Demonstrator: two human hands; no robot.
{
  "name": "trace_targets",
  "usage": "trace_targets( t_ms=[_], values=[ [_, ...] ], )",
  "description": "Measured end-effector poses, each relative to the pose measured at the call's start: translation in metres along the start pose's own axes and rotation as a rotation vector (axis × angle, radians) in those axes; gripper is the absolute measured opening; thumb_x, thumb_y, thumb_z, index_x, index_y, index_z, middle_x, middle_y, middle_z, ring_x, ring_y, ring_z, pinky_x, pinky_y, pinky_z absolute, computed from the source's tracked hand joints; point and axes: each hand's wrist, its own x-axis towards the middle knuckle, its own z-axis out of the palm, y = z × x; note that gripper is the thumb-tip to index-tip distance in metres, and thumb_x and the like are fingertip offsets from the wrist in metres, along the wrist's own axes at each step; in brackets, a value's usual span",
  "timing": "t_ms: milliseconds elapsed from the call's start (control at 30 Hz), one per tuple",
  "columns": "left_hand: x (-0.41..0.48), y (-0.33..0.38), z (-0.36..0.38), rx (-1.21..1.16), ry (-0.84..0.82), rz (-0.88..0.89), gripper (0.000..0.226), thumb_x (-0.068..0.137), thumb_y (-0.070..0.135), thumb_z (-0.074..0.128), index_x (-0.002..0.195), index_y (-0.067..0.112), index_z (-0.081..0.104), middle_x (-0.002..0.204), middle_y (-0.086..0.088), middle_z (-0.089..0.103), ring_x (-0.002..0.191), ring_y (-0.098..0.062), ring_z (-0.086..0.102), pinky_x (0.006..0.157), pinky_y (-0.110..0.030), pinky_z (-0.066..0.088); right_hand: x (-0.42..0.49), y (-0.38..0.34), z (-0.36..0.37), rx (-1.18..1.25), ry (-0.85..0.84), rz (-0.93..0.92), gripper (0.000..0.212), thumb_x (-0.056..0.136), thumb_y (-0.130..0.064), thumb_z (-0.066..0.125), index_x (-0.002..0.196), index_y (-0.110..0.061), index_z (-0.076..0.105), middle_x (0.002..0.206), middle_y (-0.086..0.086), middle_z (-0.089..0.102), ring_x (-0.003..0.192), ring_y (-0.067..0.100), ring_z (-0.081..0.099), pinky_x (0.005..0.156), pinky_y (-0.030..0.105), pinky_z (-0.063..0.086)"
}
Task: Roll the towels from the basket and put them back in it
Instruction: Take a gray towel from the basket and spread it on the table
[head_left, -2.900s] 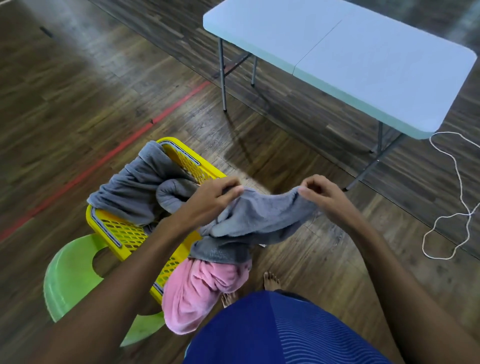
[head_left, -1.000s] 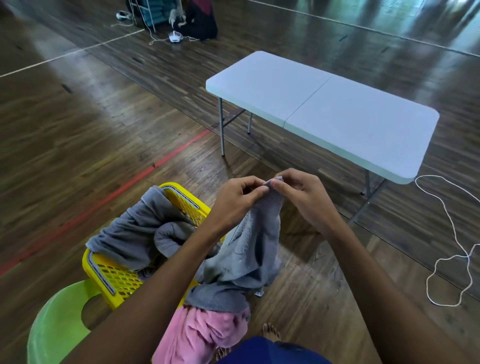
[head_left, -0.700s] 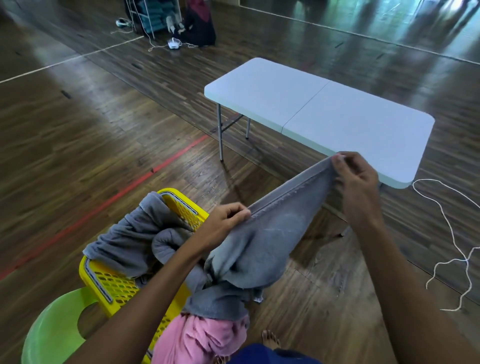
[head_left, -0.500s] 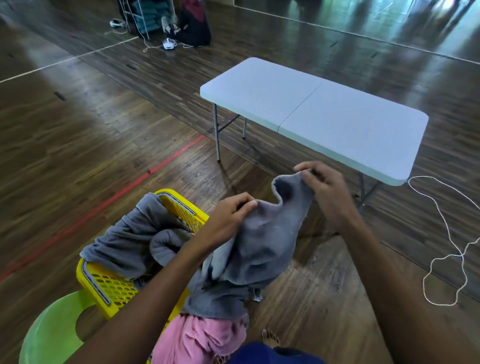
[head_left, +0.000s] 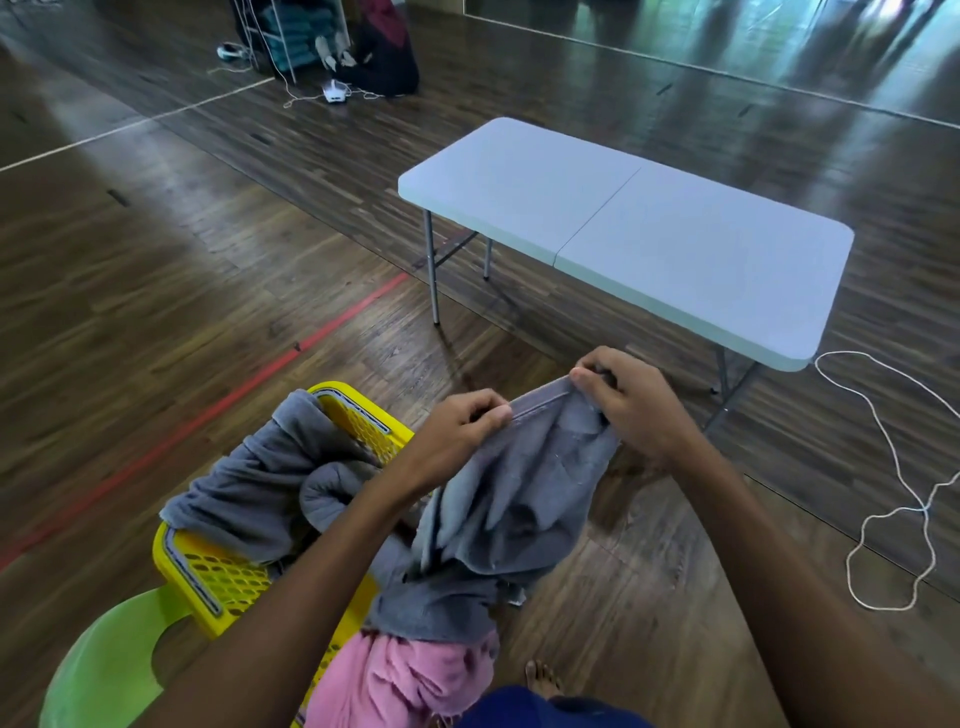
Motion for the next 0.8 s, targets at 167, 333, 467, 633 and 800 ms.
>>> trace_targets(
  t_ms=[167,333,467,633,800],
  values=[
    [-0.018,-0.025,-0.007,0.013,0.037,-0.068,0.024,0.092,0.032,0.052,0.079,0.015,0.062,0.069,0.012,0.052,0.067,-0.004,0.046,0.066,-0.031,0.037,-0.005,0.02,-0.012,-0.001,-0.068,0.031,0.01,0.101,-0.022,0.048,0.098,-0.022,0.057,0.099,-0.009,0.053,0.091,0.001,0.052,0.079,0.014,0.039],
    [0.003,0.017,0.008,0.087,0.067,0.047,0.016,0.097,0.015,0.055,0.086,0.009,0.066,0.074,0.005,0.061,0.069,0.001,0.05,0.065,-0.015,0.037,-0.003,0.005,0.006,0.037,-0.124,0.018,0.014,0.102,-0.022,0.045,0.098,-0.022,0.059,0.092,-0.007,0.064,0.087,0.009,0.059,0.081,0.035,0.048],
    [0.014,0.034,0.011,0.087,0.13,0.071,0.016,0.096,0.017,0.057,0.087,0.012,0.069,0.079,0.004,0.068,0.073,-0.003,0.057,0.067,-0.015,0.041,-0.008,-0.016,0.003,0.241,-0.188,0.026,0.023,0.094,-0.045,0.055,0.104,-0.029,0.068,0.097,-0.012,0.069,0.095,0.003,0.064,0.084,0.027,0.052],
    [0.014,0.035,0.013,0.064,0.146,0.041,0.016,0.094,0.021,0.06,0.083,0.014,0.07,0.076,-0.005,0.068,0.068,-0.009,0.056,0.064,-0.025,0.041,-0.009,-0.013,-0.001,0.119,-0.134,-0.032,0.007,0.089,-0.029,0.067,0.09,-0.024,0.071,0.081,-0.005,0.07,0.077,0.011,0.066,0.073,0.044,0.055],
    [0.001,0.019,0.01,0.015,0.018,0.004,0.023,0.093,0.03,0.056,0.078,0.014,0.063,0.068,0.002,0.055,0.065,-0.006,0.045,0.06,-0.025,0.036,-0.007,0.001,-0.02,0.103,0.028,-0.01,0.014,0.089,-0.022,0.065,0.076,-0.018,0.064,0.067,-0.009,0.061,0.062,0.005,0.053,0.06,0.028,0.044]
  ],
)
